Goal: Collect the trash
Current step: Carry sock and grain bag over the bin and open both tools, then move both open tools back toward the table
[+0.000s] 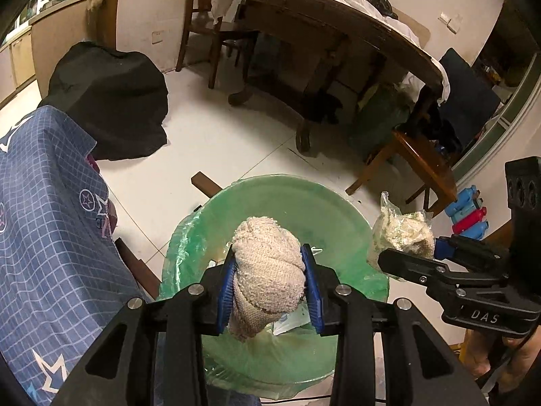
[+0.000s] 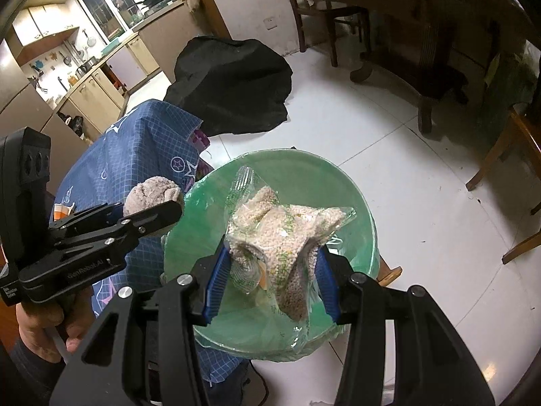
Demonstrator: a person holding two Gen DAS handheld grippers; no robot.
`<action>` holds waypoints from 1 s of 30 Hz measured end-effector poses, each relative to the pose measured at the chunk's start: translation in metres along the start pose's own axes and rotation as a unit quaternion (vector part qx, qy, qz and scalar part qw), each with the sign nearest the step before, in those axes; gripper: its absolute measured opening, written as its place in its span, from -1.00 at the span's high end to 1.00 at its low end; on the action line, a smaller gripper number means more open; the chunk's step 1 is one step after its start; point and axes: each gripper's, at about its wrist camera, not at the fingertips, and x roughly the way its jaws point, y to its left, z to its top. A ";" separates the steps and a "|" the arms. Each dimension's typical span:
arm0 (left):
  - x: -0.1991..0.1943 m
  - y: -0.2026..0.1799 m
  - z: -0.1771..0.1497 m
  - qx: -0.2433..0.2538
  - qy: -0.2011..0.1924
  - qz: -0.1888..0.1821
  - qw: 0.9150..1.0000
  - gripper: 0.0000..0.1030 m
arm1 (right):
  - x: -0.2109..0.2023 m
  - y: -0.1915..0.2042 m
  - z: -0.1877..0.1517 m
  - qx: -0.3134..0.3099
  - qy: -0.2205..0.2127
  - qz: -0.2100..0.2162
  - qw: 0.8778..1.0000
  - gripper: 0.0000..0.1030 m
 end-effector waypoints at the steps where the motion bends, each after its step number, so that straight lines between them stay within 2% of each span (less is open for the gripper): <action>1: 0.001 0.000 0.000 0.000 0.000 0.001 1.000 0.29 | 0.000 -0.001 0.001 0.000 0.000 0.000 1.000 0.12; 12: 0.001 0.002 0.000 -0.008 -0.001 0.005 1.000 0.27 | 0.004 -0.005 -0.003 -0.001 0.002 0.007 1.000 0.09; 13: 0.000 0.002 0.000 -0.008 -0.002 0.007 1.000 0.22 | 0.004 -0.004 -0.003 -0.002 0.002 0.008 1.000 0.08; 14: 0.001 0.003 0.000 -0.008 -0.002 0.008 1.000 0.08 | 0.005 -0.004 -0.003 -0.003 0.002 0.007 1.000 0.07; 15: 0.000 0.004 0.000 -0.009 -0.003 0.013 1.000 -0.07 | 0.005 -0.005 -0.003 -0.002 0.002 0.007 1.000 -0.03; 16: -0.001 0.006 0.001 -0.012 -0.009 0.017 1.000 -0.39 | 0.004 -0.007 -0.003 0.002 0.000 0.008 1.000 -0.20; 17: -0.003 0.007 0.001 -0.013 -0.015 0.021 1.000 -0.55 | 0.003 -0.008 -0.003 0.006 -0.004 0.008 1.000 -0.26; 30: -0.006 0.016 -0.007 -0.015 -0.014 0.028 0.999 -0.56 | -0.004 -0.015 -0.009 0.018 -0.016 0.009 1.000 -0.27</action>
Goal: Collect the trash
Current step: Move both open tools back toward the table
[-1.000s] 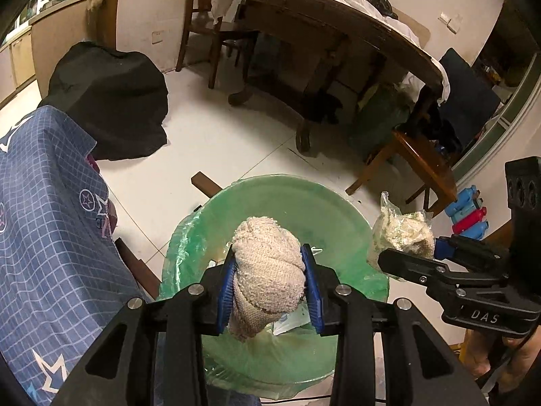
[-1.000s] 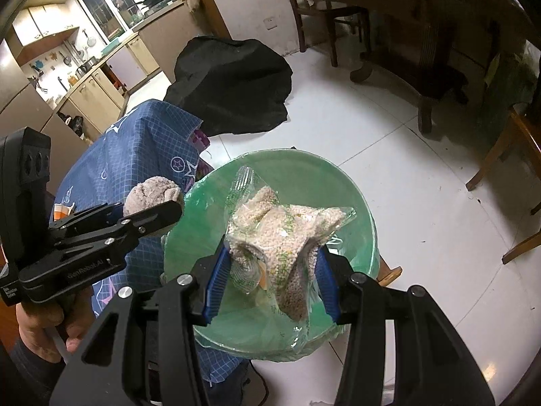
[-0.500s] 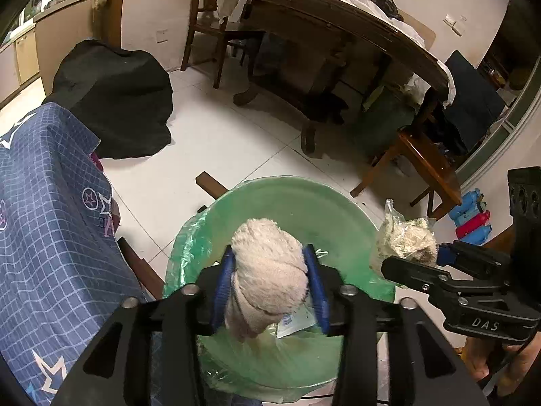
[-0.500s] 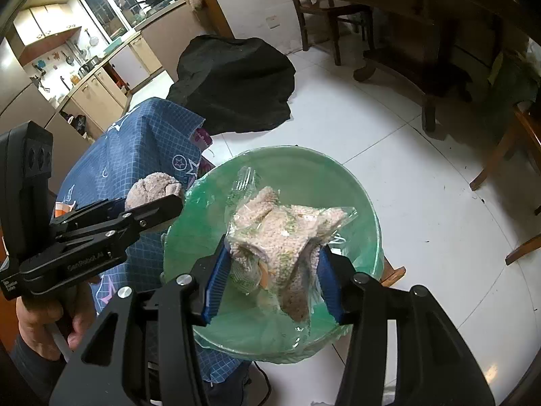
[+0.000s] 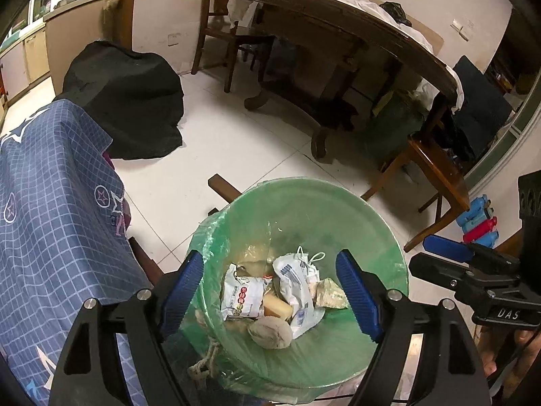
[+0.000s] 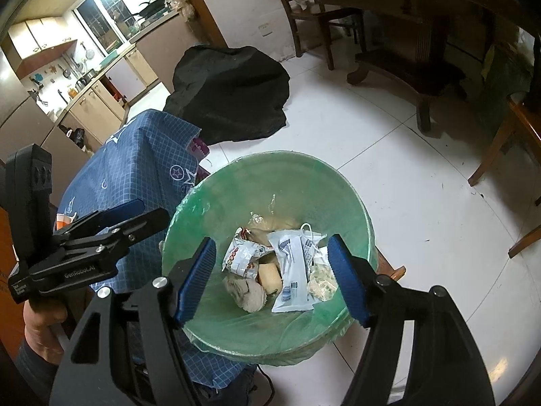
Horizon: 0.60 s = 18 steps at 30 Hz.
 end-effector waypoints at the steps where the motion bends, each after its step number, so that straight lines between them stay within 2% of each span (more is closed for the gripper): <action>1: 0.000 0.000 -0.001 0.001 0.000 0.001 1.000 -0.56 | -0.001 0.001 0.000 0.000 -0.001 0.000 1.000 -0.28; 8: -0.017 0.008 -0.015 -0.006 -0.009 0.000 1.000 -0.56 | -0.019 0.016 -0.013 -0.021 -0.035 -0.006 0.999 -0.31; 14: -0.058 0.033 -0.046 -0.006 -0.032 0.004 0.999 -0.56 | -0.051 0.058 -0.043 -0.069 -0.122 -0.023 0.990 -0.64; 18: -0.099 0.066 -0.075 -0.015 -0.056 0.016 0.998 -0.56 | -0.059 0.087 -0.071 -0.093 -0.155 -0.006 0.984 -0.79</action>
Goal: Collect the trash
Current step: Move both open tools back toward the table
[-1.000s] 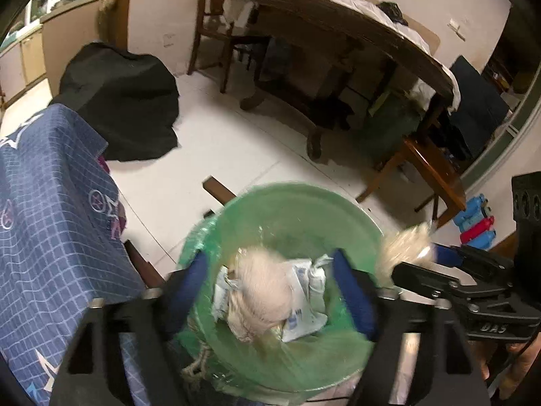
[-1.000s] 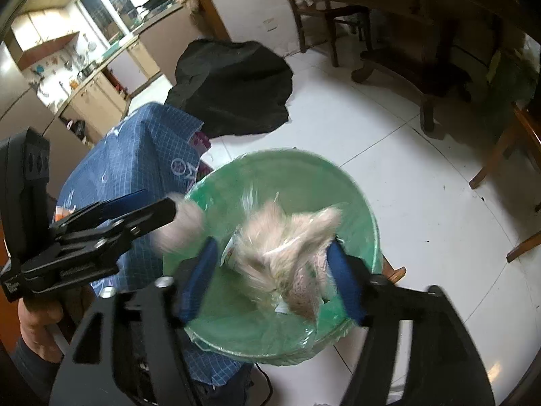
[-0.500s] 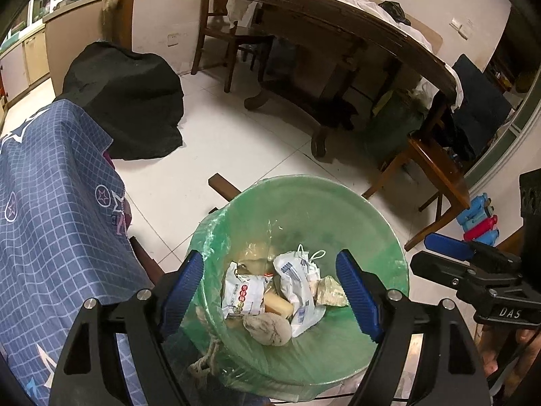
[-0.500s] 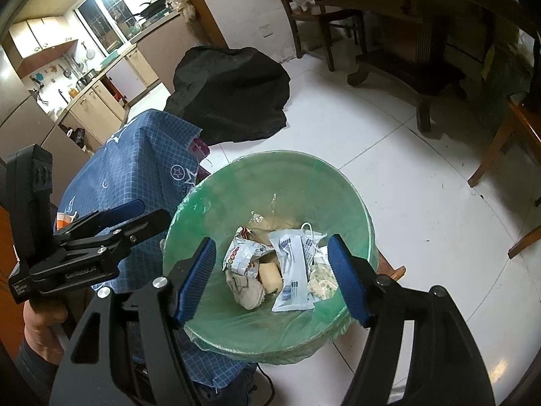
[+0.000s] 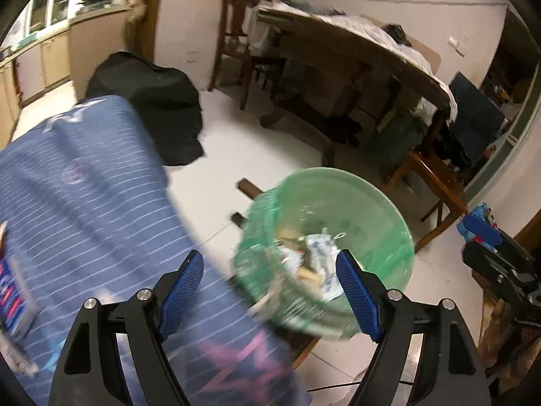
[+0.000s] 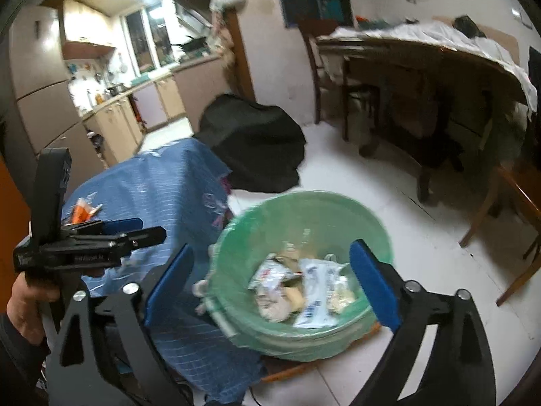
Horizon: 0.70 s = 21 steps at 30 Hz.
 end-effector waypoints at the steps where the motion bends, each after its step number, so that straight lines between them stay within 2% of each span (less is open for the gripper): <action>1: -0.017 0.017 -0.010 -0.009 -0.008 0.005 1.000 -0.56 | -0.002 0.007 -0.004 -0.005 -0.002 0.005 1.000 -0.80; 3: -0.038 0.042 -0.025 -0.024 -0.017 0.009 1.000 -0.56 | -0.003 0.024 -0.014 -0.025 -0.004 0.016 1.000 -0.80; 6: -0.076 0.094 -0.057 -0.058 -0.028 0.036 0.997 -0.56 | 0.004 0.052 -0.025 -0.060 0.005 0.036 0.998 -0.80; 10: -0.129 0.173 -0.099 -0.131 -0.043 0.087 0.987 -0.56 | 0.022 0.104 -0.033 -0.120 0.027 0.079 0.989 -0.77; 14: -0.184 0.237 -0.138 -0.197 -0.070 0.129 0.969 -0.56 | 0.037 0.181 -0.040 -0.214 0.037 0.140 0.966 -0.48; 17: -0.209 0.272 -0.159 -0.237 -0.078 0.152 0.956 -0.56 | 0.055 0.253 -0.043 -0.295 0.043 0.191 0.935 -0.29; 21: -0.226 0.296 -0.177 -0.260 -0.076 0.155 0.950 -0.56 | 0.081 0.328 -0.044 -0.372 0.045 0.216 0.902 -0.24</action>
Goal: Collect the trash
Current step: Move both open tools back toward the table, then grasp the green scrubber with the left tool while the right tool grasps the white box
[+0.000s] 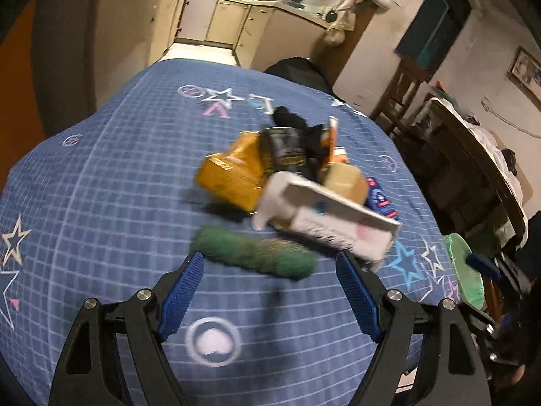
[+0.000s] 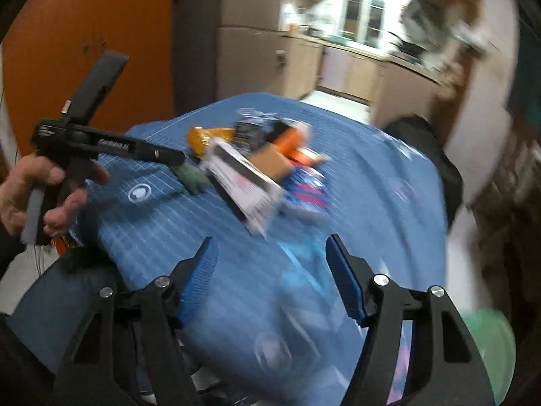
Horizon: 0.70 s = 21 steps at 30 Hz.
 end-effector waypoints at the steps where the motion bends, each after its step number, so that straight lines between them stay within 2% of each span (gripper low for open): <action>1: -0.002 0.007 -0.001 -0.002 0.002 0.003 1.000 -0.56 | 0.011 0.008 0.009 -0.016 0.004 -0.002 1.000 -0.24; 3: -0.004 0.012 -0.004 -0.005 0.005 0.002 1.000 -0.56 | 0.038 0.020 0.028 -0.053 0.017 -0.002 0.998 -0.24; 7: -0.009 0.027 -0.007 -0.003 0.013 -0.002 1.000 -0.56 | 0.075 0.031 0.046 -0.101 0.046 -0.032 0.993 -0.23; 11: -0.012 0.040 -0.006 -0.008 0.015 -0.013 1.000 -0.56 | 0.102 0.031 0.050 -0.108 0.074 -0.055 0.990 -0.23; 14: -0.006 0.049 0.000 -0.017 0.023 -0.035 0.999 -0.56 | 0.112 0.030 0.048 -0.093 0.091 -0.056 0.990 -0.13; 17: 0.007 0.052 0.005 -0.023 0.028 -0.047 0.998 -0.56 | 0.106 0.020 0.048 -0.045 0.103 -0.066 0.991 0.04; 18: 0.008 0.050 0.006 -0.019 0.026 -0.046 0.998 -0.56 | 0.100 0.013 0.050 -0.018 0.110 -0.055 0.992 0.30; 21: 0.015 0.041 0.009 -0.007 0.032 -0.072 0.997 -0.56 | 0.086 -0.001 0.050 0.043 0.129 -0.021 0.990 0.57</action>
